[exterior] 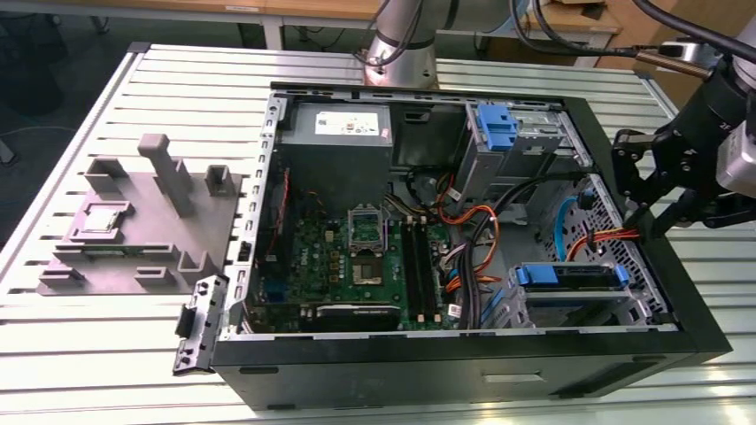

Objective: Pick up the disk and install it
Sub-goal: 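Insert the first disk wire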

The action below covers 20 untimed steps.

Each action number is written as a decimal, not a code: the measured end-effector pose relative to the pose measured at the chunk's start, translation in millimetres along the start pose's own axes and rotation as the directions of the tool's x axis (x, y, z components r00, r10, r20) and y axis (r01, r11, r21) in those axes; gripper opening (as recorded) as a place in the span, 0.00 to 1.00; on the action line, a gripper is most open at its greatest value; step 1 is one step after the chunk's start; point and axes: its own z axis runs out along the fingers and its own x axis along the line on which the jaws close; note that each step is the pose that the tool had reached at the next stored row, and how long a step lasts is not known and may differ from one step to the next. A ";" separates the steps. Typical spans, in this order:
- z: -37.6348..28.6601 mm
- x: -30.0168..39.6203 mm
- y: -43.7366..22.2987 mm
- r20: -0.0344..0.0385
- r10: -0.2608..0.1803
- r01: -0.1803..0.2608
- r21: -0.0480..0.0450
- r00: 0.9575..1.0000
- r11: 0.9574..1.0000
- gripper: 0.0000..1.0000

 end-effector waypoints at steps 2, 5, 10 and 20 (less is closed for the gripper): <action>0.1 -0.1 0.1 0.000 0.000 0.000 0.000 1.000 1.000 0.33; 0.6 -0.2 0.2 0.002 -0.021 0.021 0.001 1.000 1.000 0.33; 1.6 -0.2 0.2 0.005 -0.082 0.082 0.003 0.997 0.997 0.33; 4.2 -0.3 0.5 -0.015 -0.104 0.104 -0.001 0.995 0.995 0.33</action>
